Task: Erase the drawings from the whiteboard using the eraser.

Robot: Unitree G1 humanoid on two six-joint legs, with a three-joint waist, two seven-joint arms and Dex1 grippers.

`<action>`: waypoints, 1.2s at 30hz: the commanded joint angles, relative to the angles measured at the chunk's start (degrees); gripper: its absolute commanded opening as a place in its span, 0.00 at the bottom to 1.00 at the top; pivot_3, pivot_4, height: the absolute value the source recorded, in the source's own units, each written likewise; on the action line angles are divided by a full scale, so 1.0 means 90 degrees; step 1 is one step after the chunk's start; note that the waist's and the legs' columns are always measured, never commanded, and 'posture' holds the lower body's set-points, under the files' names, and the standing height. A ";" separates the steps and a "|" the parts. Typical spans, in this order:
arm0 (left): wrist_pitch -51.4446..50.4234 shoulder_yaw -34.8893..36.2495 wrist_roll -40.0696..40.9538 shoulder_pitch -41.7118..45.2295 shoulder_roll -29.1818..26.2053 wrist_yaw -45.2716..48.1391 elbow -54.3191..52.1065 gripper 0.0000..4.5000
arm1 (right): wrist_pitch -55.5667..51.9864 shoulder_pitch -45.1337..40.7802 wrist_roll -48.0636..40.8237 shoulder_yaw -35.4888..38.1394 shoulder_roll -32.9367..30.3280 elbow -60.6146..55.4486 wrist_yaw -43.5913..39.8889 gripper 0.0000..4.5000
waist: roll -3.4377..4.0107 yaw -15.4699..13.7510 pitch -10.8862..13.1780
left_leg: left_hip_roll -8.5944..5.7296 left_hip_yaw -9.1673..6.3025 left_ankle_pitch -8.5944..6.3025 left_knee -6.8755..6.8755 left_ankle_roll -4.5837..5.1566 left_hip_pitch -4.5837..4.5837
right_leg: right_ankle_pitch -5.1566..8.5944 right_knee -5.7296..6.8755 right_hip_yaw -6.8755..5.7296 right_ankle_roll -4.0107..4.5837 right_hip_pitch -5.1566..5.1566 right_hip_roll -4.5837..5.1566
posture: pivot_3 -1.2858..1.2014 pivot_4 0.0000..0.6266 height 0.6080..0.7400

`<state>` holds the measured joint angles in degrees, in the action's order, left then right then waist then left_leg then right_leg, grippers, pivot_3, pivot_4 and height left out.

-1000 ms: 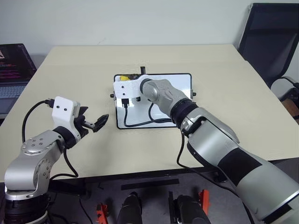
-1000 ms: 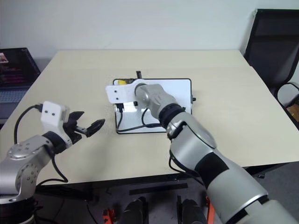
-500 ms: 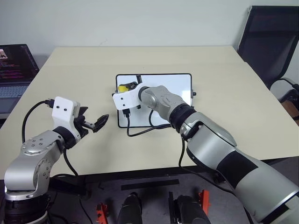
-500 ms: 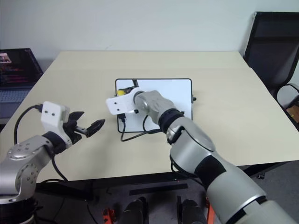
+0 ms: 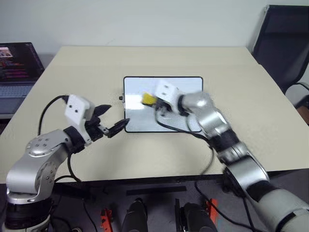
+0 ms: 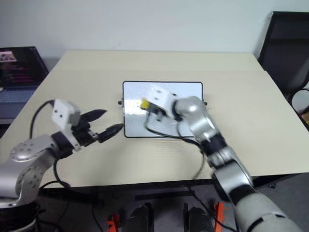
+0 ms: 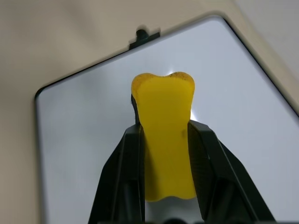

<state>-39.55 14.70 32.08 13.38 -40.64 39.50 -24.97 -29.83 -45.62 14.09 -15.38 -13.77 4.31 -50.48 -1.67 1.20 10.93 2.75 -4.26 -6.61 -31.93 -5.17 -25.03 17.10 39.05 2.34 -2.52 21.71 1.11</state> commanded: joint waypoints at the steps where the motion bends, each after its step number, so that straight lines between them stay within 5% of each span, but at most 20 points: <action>1: 0.0103 -0.0414 0.0245 0.0373 -0.0110 0.0495 -0.0189 1.00 | -0.1852 0.1130 -0.0207 0.0456 -0.0612 -0.2359 -0.0165 0.21 | 0.0001 0.0009 0.0001 | 0.0000 0.0001 -0.0001 -0.0001 -0.0001 0.0000 | 0.0005 -0.0002 0.0002 -0.0003 -0.0002 0.0000 | 0.52 0.24 1.00; 6: 0.0246 -0.1190 0.0206 0.0896 -0.0167 0.1245 0.0036 1.00 | -0.3410 0.2356 -0.0293 0.1327 -0.1048 -0.3679 0.0451 0.21 | 0.0005 0.0148 0.0002 | 0.0003 0.0013 0.0001 -0.0006 0.0001 0.0018 | 0.0022 0.0007 0.0017 -0.0028 -0.0001 -0.0002 | 0.52 0.24 1.00; 12: 0.0981 -0.2019 -0.0232 0.1613 -0.0062 0.2283 0.0993 1.00 | -0.3842 0.2999 -0.0456 0.2015 -0.1042 -0.3539 0.1307 0.21 | 0.0004 0.0167 0.0002 | 0.0001 0.0019 0.0002 -0.0014 0.0003 0.0017 | 0.0023 0.0002 0.0022 -0.0027 -0.0003 -0.0002 | 0.52 0.24 1.00; 19: 0.1610 -0.2573 -0.0525 0.2361 0.0407 0.3020 0.1873 1.00 | -0.3695 0.2952 -0.0880 0.2465 -0.0835 -0.2934 0.2044 0.21 | 0.0004 0.0170 0.0002 | 0.0000 0.0024 0.0002 -0.0013 0.0004 0.0011 | 0.0020 -0.0002 0.0026 -0.0039 -0.0003 -0.0002 | 0.52 0.24 1.00; 34: 0.1887 -0.2676 -0.0811 0.2447 0.0717 0.3308 0.2078 1.00 | -0.3181 0.2372 -0.1503 0.2801 -0.0625 -0.1561 0.3151 0.21 | 0.0004 0.0187 0.0002 | 0.0001 0.0021 0.0004 -0.0024 0.0009 0.0014 | 0.0017 -0.0001 0.0025 -0.0048 -0.0016 -0.0004 | 0.52 0.24 1.00; 36: 0.1897 -0.2658 -0.0811 0.2413 0.0740 0.3313 0.2064 1.00 | -0.3088 0.2309 -0.1571 0.2829 -0.0625 -0.1426 0.3251 0.37 | 0.0004 0.0187 0.0002 | 0.0001 0.0021 0.0004 -0.0023 0.0009 0.0014 | 0.0017 -0.0002 0.0026 -0.0048 -0.0016 -0.0004 | 0.52 0.24 1.00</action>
<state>-23.38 -9.32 24.79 34.19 -34.20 69.27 -5.69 -58.33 -24.39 0.70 9.16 -19.09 -9.49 -22.27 -1.64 2.88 10.95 2.75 -4.08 -6.57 -32.14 -5.10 -24.90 17.25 39.04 2.57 -2.96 21.56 1.07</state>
